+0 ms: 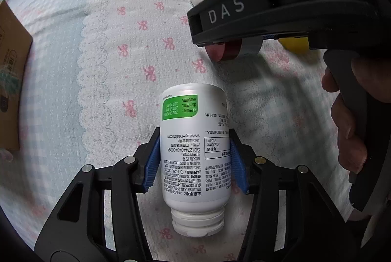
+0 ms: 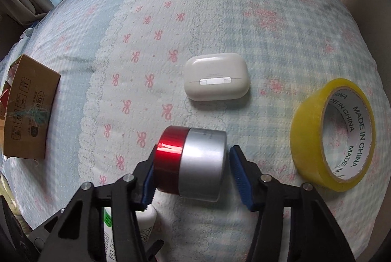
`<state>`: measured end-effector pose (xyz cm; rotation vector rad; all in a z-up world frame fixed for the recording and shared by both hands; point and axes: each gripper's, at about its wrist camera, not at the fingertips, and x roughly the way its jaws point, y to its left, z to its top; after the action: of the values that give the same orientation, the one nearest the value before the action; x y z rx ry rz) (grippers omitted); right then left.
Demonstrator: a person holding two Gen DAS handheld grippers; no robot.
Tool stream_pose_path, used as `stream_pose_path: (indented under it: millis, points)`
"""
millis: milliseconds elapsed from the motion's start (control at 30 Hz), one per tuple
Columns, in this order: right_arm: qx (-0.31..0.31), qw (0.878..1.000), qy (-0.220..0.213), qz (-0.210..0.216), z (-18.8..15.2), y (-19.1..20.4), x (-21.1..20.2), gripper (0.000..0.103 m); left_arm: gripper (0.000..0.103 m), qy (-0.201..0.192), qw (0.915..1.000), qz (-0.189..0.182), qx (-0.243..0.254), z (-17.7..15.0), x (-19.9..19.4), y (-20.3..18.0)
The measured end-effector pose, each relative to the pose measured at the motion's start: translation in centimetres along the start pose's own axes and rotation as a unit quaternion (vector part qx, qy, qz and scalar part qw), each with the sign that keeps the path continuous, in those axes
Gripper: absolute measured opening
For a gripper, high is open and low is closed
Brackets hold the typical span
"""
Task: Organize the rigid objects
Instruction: 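Grasp the white pill bottle with the left tool while the right tool grasps the red-silver jar, then lift and carry the pill bottle and red-silver jar over the cardboard box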
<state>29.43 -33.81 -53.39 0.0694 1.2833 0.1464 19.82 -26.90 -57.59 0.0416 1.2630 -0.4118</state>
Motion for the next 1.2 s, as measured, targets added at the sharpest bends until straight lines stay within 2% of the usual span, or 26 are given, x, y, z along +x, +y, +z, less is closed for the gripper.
stream_pose_path:
  millis: [133, 400, 733, 900, 1133, 1200]
  points:
    - [-0.018, 1.000, -0.003, -0.015, -0.1, 0.5, 0.0, 0.044, 0.047, 0.005, 0.9998, -0.014, -0.010, 0.4, 0.2, 0.8]
    - [-0.016, 1.000, -0.005, -0.012, 0.2, 0.6, -0.1, 0.039, 0.047, 0.000, 0.9996, -0.018, -0.023, 0.5, 0.1, 1.5]
    - [-0.003, 1.000, -0.017, -0.003, -0.2, 0.5, -2.0, 0.038, 0.046, -0.008, 0.9985, -0.019, -0.051, 0.7, -2.3, 4.1]
    - [-0.005, 1.000, -0.031, -0.005, 0.0, 1.0, -5.0, 0.038, 0.046, -0.021, 0.9981, -0.020, -0.054, 1.4, -5.4, 4.7]
    - [-0.006, 0.998, -0.062, -0.010, 0.4, 2.4, -12.4, 0.038, 0.046, -0.047, 0.9974, -0.027, -0.047, 2.6, -13.3, 3.2]
    - [-0.013, 0.997, -0.071, -0.011, 0.4, 3.1, -14.9, 0.038, 0.046, -0.047, 0.9968, -0.041, -0.049, 2.9, -15.9, 3.4]
